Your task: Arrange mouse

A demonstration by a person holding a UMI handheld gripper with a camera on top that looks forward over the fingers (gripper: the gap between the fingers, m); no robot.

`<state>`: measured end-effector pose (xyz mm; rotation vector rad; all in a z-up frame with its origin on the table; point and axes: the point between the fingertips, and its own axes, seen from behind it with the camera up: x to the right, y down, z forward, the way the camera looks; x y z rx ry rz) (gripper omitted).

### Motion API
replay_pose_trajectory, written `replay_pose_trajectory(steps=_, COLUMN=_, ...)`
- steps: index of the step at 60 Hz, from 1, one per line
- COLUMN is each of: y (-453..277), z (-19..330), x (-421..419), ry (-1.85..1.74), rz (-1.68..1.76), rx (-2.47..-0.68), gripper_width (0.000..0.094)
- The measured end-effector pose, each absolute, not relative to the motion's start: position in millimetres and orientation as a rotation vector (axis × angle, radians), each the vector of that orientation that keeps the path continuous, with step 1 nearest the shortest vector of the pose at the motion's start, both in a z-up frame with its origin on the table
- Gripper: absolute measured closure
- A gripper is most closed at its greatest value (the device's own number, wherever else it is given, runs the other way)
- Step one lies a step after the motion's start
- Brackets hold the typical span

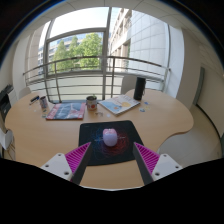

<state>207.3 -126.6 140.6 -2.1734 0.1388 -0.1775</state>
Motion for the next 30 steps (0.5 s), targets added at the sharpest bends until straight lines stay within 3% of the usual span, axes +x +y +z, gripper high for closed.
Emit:
replay_pose_trajectory(steps=16, y=-221.4, z=171.0, x=173.4, ry=0.125, rz=-0.217, rx=-2.160, gripper_width=0.0091)
replay_pose_trajectory(steps=30, y=-241.2, z=177.7, x=164.7, ry=0.101, rz=-0.236, rx=-2.154, gripper_width=0.0090)
